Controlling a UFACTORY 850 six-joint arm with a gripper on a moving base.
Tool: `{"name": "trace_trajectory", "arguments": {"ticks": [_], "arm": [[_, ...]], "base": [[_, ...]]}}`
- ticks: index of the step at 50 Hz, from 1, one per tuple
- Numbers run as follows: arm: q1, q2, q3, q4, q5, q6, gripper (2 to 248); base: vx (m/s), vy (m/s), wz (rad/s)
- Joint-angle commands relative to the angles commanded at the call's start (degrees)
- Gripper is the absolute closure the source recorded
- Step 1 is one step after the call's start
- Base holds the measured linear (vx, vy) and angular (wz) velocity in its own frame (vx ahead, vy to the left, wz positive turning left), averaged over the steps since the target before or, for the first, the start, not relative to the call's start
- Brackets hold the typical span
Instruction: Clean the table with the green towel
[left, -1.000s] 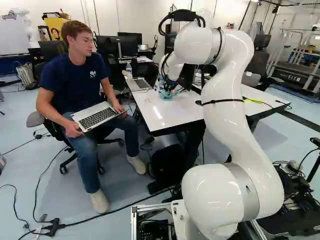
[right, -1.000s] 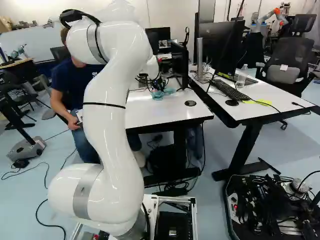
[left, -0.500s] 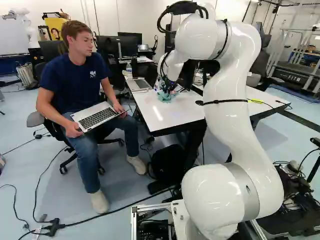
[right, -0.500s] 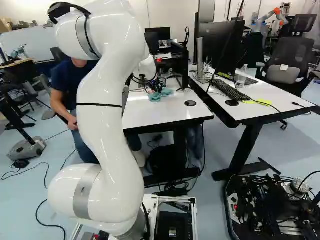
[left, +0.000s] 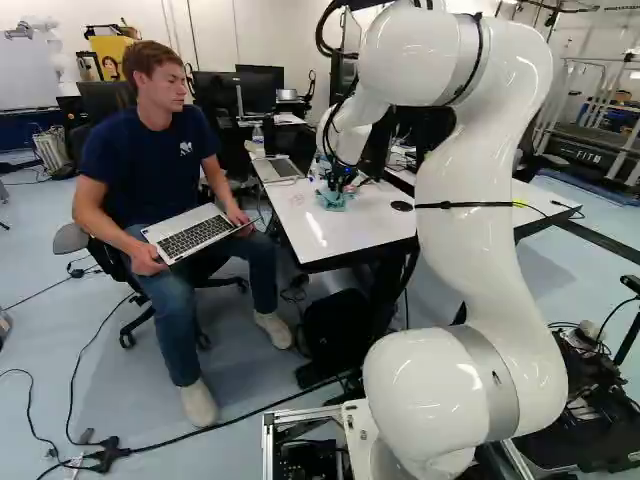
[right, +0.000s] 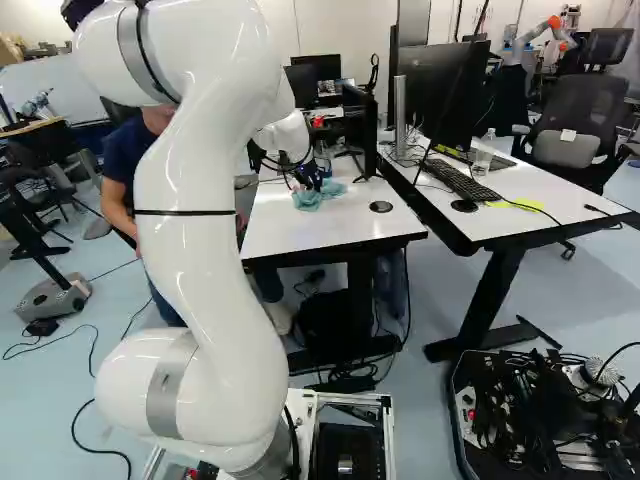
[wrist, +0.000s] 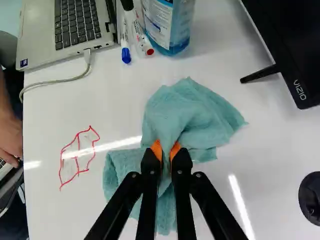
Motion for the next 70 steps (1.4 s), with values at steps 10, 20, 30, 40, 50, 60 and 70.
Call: {"name": "trace_trajectory", "arguments": {"ticks": [10,20,30,40,50,60,70], "arm": [[0.0,2.4,3.2,0.0,0.0,0.0,211],[0.0,4.8,6.3,0.0,0.0,0.0,211],[-0.1,8.2,9.7,0.0,0.0,0.0,211],[-0.1,12.1,13.1,0.0,0.0,0.0,211],[-0.1,13.7,14.7,0.0,0.0,0.0,211],[-0.1,13.9,14.9,0.0,0.0,0.0,211],[-0.1,13.9,14.9,0.0,0.0,0.0,211]], "base": [[0.000,0.000,0.000],[0.000,0.000,0.000],[0.000,0.000,0.000],[0.000,0.000,0.000],[0.000,0.000,0.000],[0.000,0.000,0.000],[0.000,0.000,0.000]]}}
